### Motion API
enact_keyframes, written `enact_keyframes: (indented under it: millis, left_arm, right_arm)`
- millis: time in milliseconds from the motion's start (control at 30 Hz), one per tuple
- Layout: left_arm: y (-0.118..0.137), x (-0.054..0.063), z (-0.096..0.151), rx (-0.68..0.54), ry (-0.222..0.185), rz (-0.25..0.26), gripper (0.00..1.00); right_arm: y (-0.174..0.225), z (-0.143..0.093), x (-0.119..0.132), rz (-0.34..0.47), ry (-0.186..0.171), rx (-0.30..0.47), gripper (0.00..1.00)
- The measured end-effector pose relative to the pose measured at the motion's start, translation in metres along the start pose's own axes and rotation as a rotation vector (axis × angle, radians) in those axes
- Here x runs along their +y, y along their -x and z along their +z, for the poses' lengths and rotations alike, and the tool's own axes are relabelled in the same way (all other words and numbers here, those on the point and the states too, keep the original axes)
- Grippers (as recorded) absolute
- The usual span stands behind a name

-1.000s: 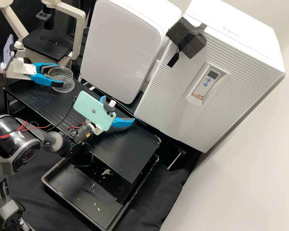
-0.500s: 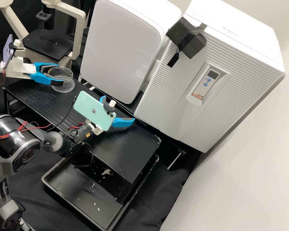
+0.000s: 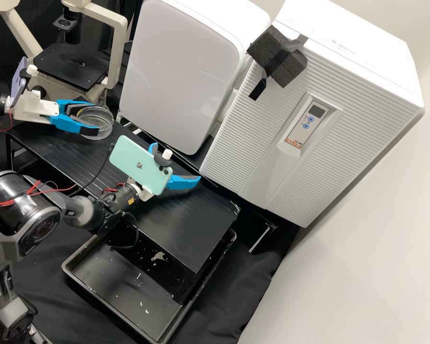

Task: Place the petri dish on the microscope

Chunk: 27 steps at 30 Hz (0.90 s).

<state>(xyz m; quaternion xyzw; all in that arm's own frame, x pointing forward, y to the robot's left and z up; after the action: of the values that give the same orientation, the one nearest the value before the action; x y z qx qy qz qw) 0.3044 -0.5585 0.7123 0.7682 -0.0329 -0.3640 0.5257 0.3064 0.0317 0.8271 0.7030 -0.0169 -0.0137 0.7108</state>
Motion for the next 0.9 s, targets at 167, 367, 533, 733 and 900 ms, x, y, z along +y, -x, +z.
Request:
enact_keyframes:
  millis: [167, 367, 533, 733, 900]
  left_arm:
    - [0.0000, 0.0002, -0.0002, 0.002, -0.011, 0.002, 0.00]
    - [0.0051, 0.0014, 0.0003, 0.010, -0.023, 0.008, 0.00]
    - [0.0060, 0.0040, 0.0009, 0.011, -0.023, 0.018, 0.00]
    - [0.0060, 0.0040, 0.0009, 0.011, -0.023, 0.018, 0.00]
    - [0.0060, 0.0042, 0.0007, 0.013, -0.027, 0.019, 0.00]
  right_arm:
    - [0.0000, 0.0000, 0.0000, 0.000, 0.000, 0.000, 1.00]
    - [0.0000, 0.0000, 0.0000, 0.000, 0.000, 0.000, 1.00]
    - [0.0000, 0.0000, 0.0000, 0.000, 0.000, 0.000, 1.00]
    - [0.0000, 0.0000, 0.0000, 0.000, 0.000, 0.000, 1.00]
    - [0.0000, 0.0000, 0.0000, 0.000, 0.000, 0.000, 1.00]
